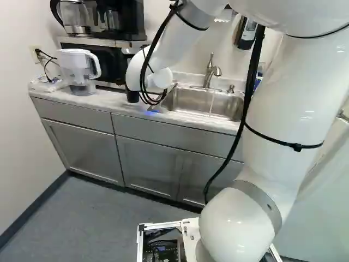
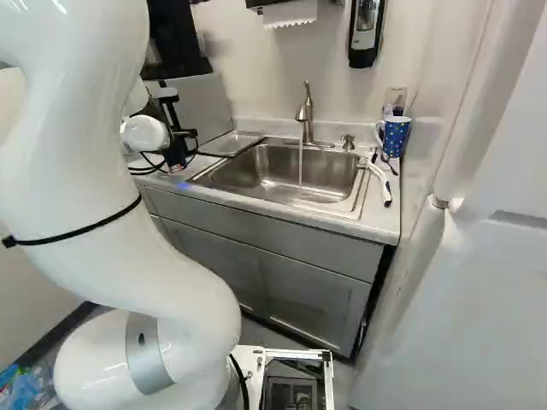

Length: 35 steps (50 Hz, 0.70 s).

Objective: Rinse the cup and place it in the tray

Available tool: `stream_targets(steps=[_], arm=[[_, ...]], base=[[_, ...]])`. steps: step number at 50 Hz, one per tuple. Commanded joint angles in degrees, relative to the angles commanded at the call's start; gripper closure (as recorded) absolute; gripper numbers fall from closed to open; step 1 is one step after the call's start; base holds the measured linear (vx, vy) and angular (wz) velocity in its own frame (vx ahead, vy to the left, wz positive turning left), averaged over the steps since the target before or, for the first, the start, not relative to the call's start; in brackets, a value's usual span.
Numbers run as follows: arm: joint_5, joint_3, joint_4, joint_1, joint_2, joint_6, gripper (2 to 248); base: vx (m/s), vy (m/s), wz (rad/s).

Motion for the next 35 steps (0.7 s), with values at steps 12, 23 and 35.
stream_targets(steps=[12,23,35], arm=[[0.0,0.1,0.0,0.6,0.1,0.0,3],[0.0,0.3,0.0,0.9,0.3,0.0,3],[-0.8,0.3,0.0,0.9,0.3,0.0,3]], base=[[0.000,0.000,0.000],[0.000,0.000,0.000],[0.000,0.000,0.000]])
